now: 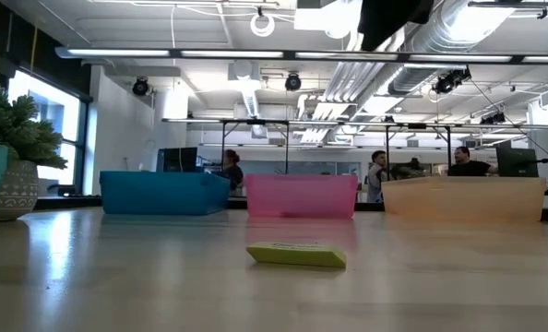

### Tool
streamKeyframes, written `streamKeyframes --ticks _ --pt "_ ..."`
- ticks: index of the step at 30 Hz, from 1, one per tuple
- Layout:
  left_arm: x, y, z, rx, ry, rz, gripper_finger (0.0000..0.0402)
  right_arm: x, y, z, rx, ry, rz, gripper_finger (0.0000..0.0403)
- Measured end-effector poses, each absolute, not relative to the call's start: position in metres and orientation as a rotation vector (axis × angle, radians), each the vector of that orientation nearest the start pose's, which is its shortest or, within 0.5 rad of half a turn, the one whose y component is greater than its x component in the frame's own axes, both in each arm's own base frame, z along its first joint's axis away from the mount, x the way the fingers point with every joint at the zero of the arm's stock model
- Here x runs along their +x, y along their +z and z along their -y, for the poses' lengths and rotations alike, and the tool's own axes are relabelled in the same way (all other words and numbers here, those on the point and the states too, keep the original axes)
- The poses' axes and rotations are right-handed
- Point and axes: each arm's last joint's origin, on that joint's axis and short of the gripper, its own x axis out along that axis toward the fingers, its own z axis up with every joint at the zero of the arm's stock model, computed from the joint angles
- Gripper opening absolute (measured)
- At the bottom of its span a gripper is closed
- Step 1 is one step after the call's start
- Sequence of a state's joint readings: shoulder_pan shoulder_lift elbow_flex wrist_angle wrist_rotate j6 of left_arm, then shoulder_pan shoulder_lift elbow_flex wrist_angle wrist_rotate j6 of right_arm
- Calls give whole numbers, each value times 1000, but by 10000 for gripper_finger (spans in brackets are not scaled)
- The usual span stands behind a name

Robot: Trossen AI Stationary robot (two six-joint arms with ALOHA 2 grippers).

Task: Sort crayons/erasers/pens/pencils in bins
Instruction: Put the purple pen into the blue bin, then put the light green eraser into the blue bin

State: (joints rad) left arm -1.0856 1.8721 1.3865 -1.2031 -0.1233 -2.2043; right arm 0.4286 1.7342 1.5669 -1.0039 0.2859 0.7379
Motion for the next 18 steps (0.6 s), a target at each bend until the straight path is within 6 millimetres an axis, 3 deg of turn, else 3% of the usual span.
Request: streamKeyframes --ticks 10,18 --pt "161 208 286 -797 934 -1288 155 337 264 -161 329 -318 -1089 128" --pt "156 234 272 -815 895 -1233 168 346 256 -168 371 -313 -1053 132"
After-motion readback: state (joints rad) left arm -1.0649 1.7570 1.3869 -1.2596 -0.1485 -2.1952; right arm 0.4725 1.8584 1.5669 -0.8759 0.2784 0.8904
